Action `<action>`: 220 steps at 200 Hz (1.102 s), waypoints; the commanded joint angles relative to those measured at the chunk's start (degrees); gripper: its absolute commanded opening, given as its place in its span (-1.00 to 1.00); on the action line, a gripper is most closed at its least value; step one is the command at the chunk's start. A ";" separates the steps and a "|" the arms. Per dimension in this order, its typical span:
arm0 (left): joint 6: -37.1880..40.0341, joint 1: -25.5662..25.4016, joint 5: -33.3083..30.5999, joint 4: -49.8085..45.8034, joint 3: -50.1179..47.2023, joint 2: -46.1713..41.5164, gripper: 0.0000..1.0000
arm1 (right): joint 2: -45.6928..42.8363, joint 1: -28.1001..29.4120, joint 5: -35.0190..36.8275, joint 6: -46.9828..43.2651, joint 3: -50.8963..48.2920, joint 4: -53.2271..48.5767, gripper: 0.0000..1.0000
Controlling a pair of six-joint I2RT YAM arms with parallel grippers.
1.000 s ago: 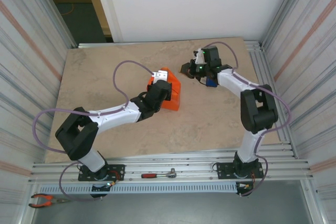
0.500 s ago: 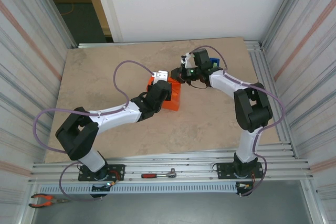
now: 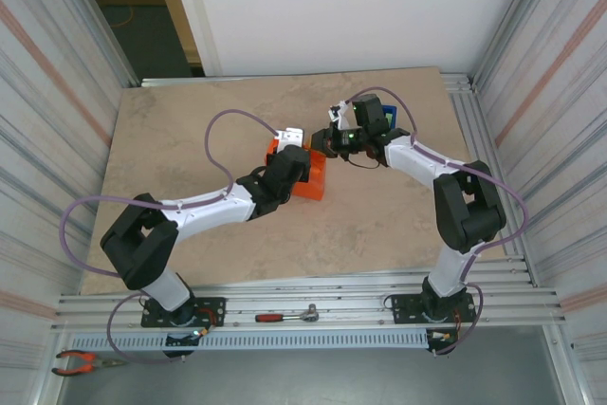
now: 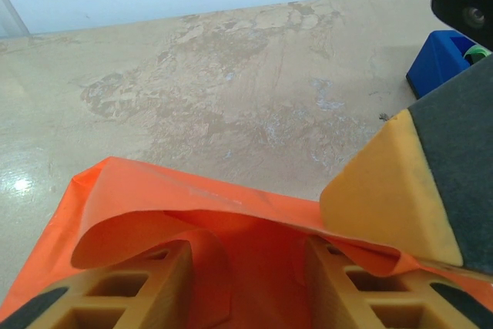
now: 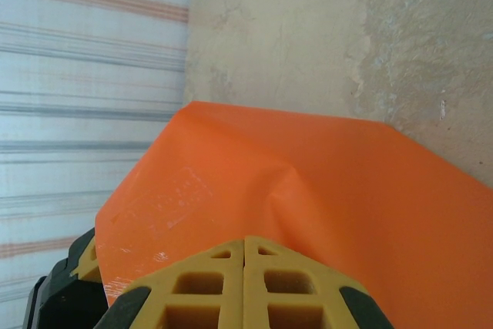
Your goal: Wrap the gift box in paper
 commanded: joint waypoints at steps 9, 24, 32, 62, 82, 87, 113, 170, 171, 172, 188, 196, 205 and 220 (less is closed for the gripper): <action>-4.77 -0.89 7.17 -11.83 -3.77 5.18 -0.16 | -1.13 1.35 -0.23 1.56 -2.64 -3.60 -1.00; -4.93 -0.91 7.67 -11.57 -3.93 5.03 -0.16 | -2.44 1.61 0.64 1.02 -3.07 -4.67 -1.00; -4.98 -0.91 7.96 -11.53 -3.95 4.81 -0.15 | -2.66 1.98 1.25 0.37 -3.18 -5.46 -1.00; -6.09 2.97 17.95 -14.76 -1.13 0.09 -0.16 | -1.08 3.28 1.34 0.38 -6.53 -3.06 -1.00; -9.54 9.88 33.45 -16.53 1.67 -6.89 -0.15 | -0.70 3.28 2.12 0.04 -9.45 -0.66 -1.00; -9.96 11.43 36.51 -16.68 2.67 -8.44 -0.16 | -0.72 3.19 2.23 -0.04 -10.13 -0.13 -1.00; -10.56 17.52 44.94 -22.82 11.03 -12.25 -0.18 | -0.55 3.26 3.22 -0.93 -11.95 0.35 -1.00; -7.55 27.34 55.87 -22.91 21.40 -2.23 -0.19 | -1.14 3.06 4.29 -1.49 -14.23 1.30 -1.00; -7.34 27.40 56.04 -22.94 21.69 -1.88 -0.19 | -1.11 3.04 4.30 -1.47 -14.17 1.29 -1.00; -7.15 27.47 56.13 -22.96 21.92 -1.52 -0.19 | -1.09 3.03 4.30 -1.51 -14.13 1.29 -1.00; -3.87 27.85 57.43 -25.86 26.41 3.95 -0.22 | -0.99 3.03 4.48 -1.63 -14.19 1.37 -1.00; -2.01 27.93 58.22 -27.17 28.71 6.64 -0.26 | -0.90 3.13 4.48 -1.64 -14.23 1.35 -1.00; -0.56 28.08 59.78 -29.87 32.01 9.83 -0.36 | -0.82 3.10 4.56 -1.78 -14.17 1.30 -1.00; 1.94 28.47 63.27 -34.29 37.38 14.43 -0.49 | -0.83 3.08 4.72 -1.89 -14.14 1.30 -1.00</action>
